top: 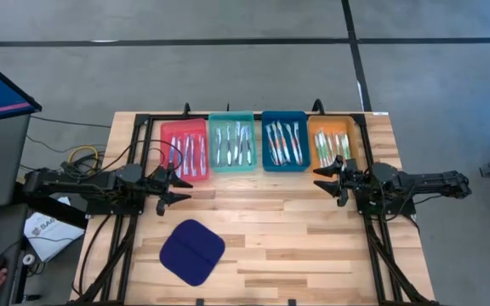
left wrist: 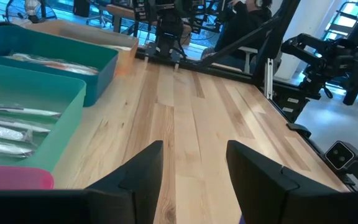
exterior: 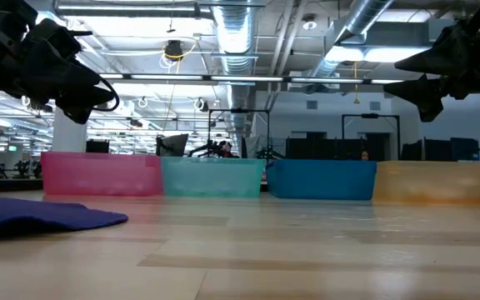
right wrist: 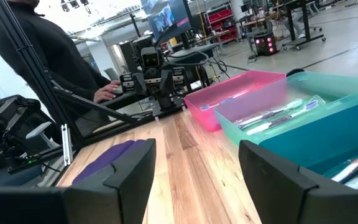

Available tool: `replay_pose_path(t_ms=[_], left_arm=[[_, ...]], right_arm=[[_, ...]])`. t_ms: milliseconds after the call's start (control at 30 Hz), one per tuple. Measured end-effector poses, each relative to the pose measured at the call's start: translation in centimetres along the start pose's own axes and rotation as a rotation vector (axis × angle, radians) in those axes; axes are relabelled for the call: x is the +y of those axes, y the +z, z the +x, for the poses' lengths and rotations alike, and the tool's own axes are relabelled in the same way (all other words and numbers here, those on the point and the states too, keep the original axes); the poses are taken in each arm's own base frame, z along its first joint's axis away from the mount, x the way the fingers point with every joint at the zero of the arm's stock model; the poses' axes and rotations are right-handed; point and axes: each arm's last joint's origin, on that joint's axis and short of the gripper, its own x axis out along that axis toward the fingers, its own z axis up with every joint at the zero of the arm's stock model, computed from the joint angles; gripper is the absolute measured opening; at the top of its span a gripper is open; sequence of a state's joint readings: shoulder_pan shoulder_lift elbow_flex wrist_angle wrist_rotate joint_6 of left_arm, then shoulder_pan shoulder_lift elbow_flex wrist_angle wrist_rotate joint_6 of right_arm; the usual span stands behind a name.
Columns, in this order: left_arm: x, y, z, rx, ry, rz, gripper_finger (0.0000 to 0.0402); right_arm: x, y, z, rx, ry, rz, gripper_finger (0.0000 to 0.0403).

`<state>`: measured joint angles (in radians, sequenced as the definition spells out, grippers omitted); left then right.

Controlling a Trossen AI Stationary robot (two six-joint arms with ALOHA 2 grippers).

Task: Pick & Place Toothbrushes
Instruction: Return to Home Position

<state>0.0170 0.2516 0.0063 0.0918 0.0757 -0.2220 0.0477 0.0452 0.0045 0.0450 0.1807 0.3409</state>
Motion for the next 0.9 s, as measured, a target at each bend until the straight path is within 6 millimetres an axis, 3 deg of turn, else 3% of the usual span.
replay_pose_path(t_ms=[900], left_arm=[[-0.04, 0.21, 0.00, -0.021, -0.005, 0.002, 0.0172]], right_arm=[[0.00, 0.00, 0.00, 0.000, 0.000, 0.000, 0.0225]])
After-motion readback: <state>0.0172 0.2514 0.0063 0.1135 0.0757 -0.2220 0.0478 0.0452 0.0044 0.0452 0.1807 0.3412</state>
